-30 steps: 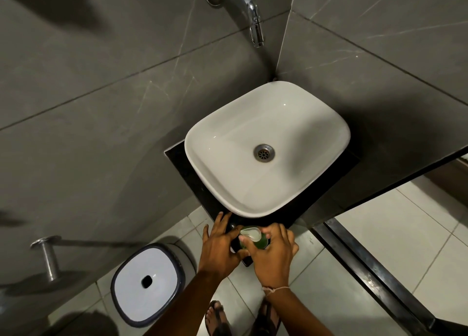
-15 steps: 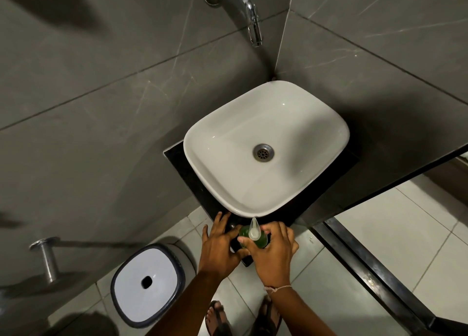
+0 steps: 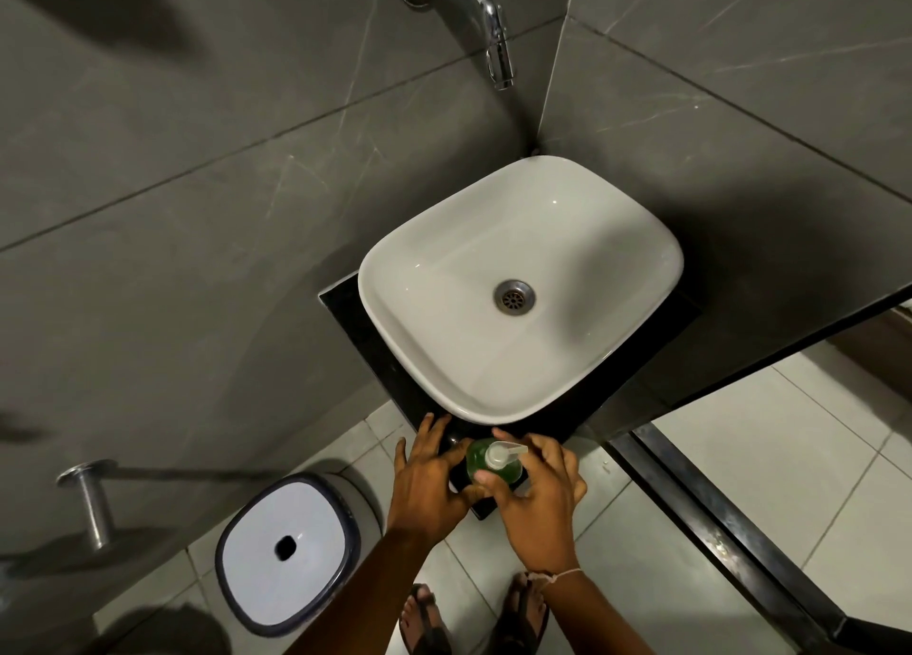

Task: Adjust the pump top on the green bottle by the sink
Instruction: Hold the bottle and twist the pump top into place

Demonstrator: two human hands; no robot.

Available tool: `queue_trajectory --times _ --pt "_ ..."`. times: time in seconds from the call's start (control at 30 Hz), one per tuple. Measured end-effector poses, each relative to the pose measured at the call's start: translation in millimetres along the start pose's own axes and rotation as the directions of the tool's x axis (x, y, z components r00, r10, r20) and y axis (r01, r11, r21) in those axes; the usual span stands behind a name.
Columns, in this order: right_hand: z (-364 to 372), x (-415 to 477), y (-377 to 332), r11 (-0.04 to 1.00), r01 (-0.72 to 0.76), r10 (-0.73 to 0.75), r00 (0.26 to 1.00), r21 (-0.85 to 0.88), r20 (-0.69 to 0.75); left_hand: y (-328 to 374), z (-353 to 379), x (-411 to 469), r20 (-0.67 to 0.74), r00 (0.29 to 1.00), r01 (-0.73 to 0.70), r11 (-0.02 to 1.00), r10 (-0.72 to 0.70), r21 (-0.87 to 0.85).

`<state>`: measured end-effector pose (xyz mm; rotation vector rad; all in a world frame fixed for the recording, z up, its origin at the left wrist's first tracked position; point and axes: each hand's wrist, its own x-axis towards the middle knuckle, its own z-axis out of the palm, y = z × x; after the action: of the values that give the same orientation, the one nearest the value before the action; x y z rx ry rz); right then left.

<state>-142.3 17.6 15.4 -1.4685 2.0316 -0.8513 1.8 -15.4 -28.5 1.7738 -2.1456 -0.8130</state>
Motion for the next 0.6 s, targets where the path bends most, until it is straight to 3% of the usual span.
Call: queue_trajectory --times 0.23,0.4,0.6 --pt "-2 9 -6 0.997 -0.066 0.067 0.997 0.029 -0.036 1 -1 1 0.011 1.000 0.007 1.000 -0.007 0.001" --pt "-8 8 -3 1.000 0.015 -0.016 1.000 0.024 0.026 1 -1 0 0.016 1.000 0.001 1.000 -0.002 0.007" --pt "-5 13 -3 1.000 -0.005 0.005 1.000 0.006 -0.023 1 -1 0 0.009 1.000 -0.003 1.000 0.003 0.004"
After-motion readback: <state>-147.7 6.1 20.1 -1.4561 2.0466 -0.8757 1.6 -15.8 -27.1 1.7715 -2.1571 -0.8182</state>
